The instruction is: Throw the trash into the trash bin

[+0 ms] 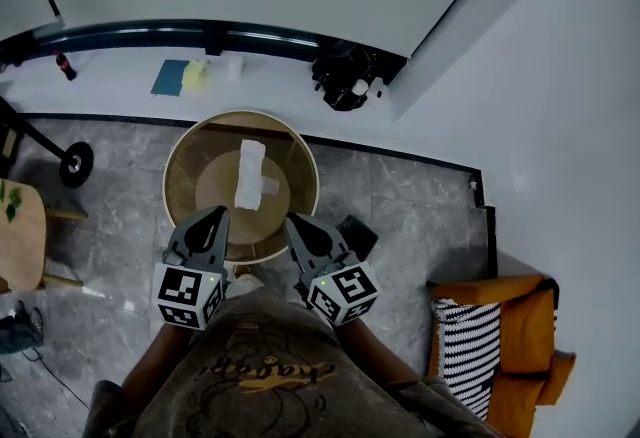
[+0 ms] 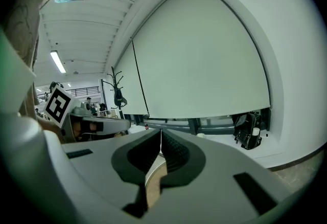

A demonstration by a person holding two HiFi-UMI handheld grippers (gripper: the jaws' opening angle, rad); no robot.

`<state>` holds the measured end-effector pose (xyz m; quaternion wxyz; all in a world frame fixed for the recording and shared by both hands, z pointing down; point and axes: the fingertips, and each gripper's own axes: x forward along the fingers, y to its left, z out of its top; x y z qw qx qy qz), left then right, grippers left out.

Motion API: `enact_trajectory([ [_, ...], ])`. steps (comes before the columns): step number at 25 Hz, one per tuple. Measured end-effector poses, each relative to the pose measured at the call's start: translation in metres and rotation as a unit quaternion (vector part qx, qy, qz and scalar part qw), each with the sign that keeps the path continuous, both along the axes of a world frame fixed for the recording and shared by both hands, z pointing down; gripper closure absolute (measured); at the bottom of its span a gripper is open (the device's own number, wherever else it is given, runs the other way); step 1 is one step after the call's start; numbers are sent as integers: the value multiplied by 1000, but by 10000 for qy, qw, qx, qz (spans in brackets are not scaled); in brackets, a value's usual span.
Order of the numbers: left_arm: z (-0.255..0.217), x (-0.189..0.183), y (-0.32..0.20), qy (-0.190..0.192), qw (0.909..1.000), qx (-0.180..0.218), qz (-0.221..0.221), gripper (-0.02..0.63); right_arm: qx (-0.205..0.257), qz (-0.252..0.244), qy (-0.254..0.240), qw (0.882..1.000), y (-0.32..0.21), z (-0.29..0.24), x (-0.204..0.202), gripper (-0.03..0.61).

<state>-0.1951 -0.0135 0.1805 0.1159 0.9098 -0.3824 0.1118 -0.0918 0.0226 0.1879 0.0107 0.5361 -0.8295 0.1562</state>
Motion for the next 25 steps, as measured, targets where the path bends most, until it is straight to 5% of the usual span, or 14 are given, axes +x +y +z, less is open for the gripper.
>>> enact_trajectory([
  [13,-17,16,-58,-13,9997,35,221,594,8,246,27,9997,-43,-13,19,559],
  [25,-6,25,-72,-89,9999,-118,-32,594,5,-159,135,9998,-70,-9,30,559],
])
